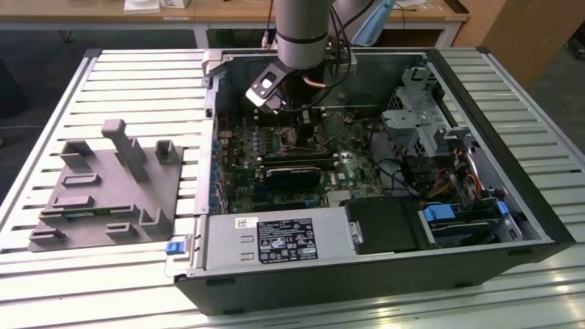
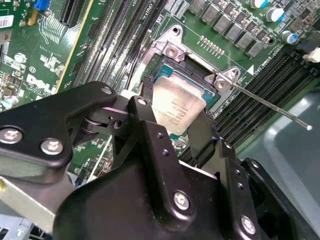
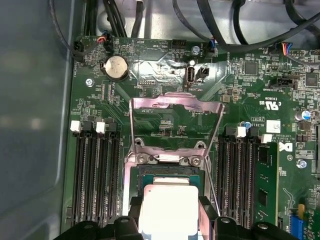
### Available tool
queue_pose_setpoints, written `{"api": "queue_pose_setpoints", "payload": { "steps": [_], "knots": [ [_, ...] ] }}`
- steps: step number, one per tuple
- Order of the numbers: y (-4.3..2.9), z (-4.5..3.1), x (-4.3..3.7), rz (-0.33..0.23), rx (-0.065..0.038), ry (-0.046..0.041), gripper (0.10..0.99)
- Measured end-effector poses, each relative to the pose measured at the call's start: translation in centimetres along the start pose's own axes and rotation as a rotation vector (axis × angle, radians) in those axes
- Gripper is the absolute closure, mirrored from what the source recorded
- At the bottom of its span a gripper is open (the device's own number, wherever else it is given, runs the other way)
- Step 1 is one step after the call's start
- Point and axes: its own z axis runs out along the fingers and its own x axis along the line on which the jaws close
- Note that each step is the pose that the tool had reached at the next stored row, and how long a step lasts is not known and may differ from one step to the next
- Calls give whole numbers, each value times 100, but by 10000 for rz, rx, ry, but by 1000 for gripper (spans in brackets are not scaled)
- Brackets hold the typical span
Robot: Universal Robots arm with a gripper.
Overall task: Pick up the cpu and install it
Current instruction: 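Place the cpu into insertion slot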
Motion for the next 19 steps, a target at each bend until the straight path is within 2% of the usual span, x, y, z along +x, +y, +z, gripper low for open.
{"api": "queue_pose_setpoints", "payload": {
  "steps": [19],
  "knots": [
    [6,80,6,-1,1,-17,561]
  ]
}}
